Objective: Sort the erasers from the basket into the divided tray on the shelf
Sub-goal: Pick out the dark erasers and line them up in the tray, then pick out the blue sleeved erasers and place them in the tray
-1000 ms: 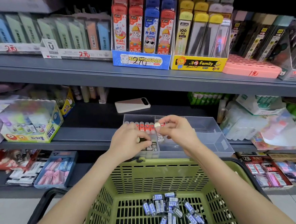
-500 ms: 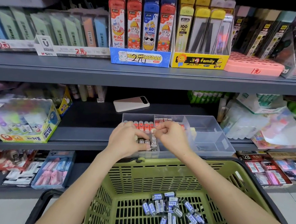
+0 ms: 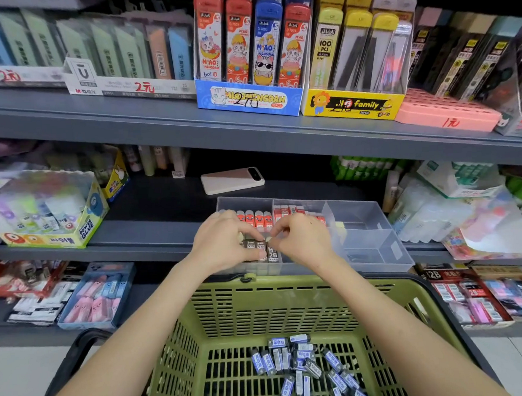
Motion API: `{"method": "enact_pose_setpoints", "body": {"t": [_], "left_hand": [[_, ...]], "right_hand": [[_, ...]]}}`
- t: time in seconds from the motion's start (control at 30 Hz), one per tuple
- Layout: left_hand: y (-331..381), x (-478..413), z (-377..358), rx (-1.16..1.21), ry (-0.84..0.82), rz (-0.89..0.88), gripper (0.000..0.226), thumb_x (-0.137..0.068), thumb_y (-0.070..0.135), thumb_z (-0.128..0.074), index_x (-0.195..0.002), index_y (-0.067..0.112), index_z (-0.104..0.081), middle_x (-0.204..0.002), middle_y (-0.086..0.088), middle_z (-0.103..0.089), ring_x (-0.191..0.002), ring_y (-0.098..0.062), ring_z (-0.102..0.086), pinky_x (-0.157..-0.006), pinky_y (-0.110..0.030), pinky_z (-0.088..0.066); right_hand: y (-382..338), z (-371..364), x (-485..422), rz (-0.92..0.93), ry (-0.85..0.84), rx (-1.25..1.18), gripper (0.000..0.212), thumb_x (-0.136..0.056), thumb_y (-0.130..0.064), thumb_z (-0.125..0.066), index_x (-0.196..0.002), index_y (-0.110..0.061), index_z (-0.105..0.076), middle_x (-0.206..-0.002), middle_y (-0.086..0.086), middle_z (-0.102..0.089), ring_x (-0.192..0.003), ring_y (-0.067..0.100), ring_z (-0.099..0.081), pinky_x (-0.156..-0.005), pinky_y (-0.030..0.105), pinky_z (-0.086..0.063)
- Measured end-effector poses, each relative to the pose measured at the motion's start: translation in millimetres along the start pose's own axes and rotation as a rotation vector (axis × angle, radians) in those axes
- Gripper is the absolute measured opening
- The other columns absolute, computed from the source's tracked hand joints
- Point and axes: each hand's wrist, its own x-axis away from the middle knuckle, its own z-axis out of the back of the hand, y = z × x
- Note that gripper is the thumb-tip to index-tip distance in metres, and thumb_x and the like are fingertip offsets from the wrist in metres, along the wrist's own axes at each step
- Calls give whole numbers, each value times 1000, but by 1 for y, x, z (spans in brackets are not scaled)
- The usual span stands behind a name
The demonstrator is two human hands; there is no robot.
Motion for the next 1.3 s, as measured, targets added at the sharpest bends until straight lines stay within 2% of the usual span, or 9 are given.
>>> {"method": "enact_pose_setpoints", "body": {"t": [0.1, 0.27, 0.47, 0.63, 0.77, 0.9, 1.07, 1.17, 1.3], "left_hand": [[0, 2, 3, 148, 45, 25, 20, -84, 38, -67, -104, 35, -70, -97, 2, -61, -99, -16, -51, -84, -27, -36], [5, 10, 21, 1213, 130, 262, 26, -100, 24, -42, -100, 17, -67, -99, -2, -65, -96, -18, -61, -83, -33, -48], [7, 19, 29, 1683, 71, 320, 40, -101, 31, -35, -105, 2, -63, -111, -9, -68, -108, -18, -63, -85, -33, -53], [2, 25, 33, 1605, 33, 263, 42, -92, 35, -43, -120, 7, -59, -123, -11, -62, -105, -15, -63, -83, -27, -54], [-24, 38, 31, 937, 234, 271, 30, -100, 37, -38, -122, 28, -56, -129, 7, -55, -119, -5, -49, -92, -18, -36], [-48, 54, 12, 484, 265, 303, 32, -101, 25, -40, -128, 19, -56, -126, -2, -56, -109, -8, -48, -89, -24, -33], [-50, 64, -1, 379, 219, 199, 30, -99, 21, -46, -125, 18, -60, -118, -2, -60, -109, -14, -51, -91, -28, -36], [-49, 67, -2, 369, 174, 180, 32, -99, 23, -46, -128, 20, -59, -120, 0, -60, -114, -16, -50, -97, -32, -38], [-43, 73, 2, 339, 220, 195, 32, -97, 21, -50, -127, 18, -59, -122, -3, -59, -116, -20, -50, -100, -35, -37]], "right_hand": [[0, 5, 4, -28, 62, -184, 12, -83, -22, -63, -89, -25, -72, -88, -9, -67, -82, 10, -58, -64, 23, -42], [-22, 13, 19, 64, 5, -718, 11, -86, -20, -63, -79, -23, -71, -74, -14, -66, -71, 0, -59, -69, 19, -47], [-54, 6, 27, 171, -32, -676, 10, -78, -22, -73, -85, -19, -66, -66, -8, -57, -60, 6, -51, -65, 29, -48], [-59, 1, 22, 113, -70, -699, 17, -77, -29, -73, -79, -13, -69, -59, -10, -54, -49, 1, -43, -54, 20, -35], [-51, 5, 6, -106, -139, -663, 29, -75, -28, -75, -68, -1, -67, -60, 6, -65, -46, 10, -47, -47, 25, -35], [-64, -10, -2, -106, -225, -379, 30, -72, -30, -74, -73, 0, -70, -65, 11, -62, -54, 14, -47, -58, 32, -43], [-81, -22, 1, -49, -210, -217, 52, -79, -45, -66, -47, -10, -45, -46, -1, -43, -47, 14, -42, -46, 29, -35], [-79, -20, 5, -57, -212, -314, 41, -87, -34, -60, -59, -4, -61, -63, 12, -66, -56, 21, -56, -65, 36, -53], [-70, -7, 17, 6, -147, -407, 28, -88, -20, -60, -63, -9, -64, -55, 0, -60, -52, 10, -51, -64, 29, -50]]}}
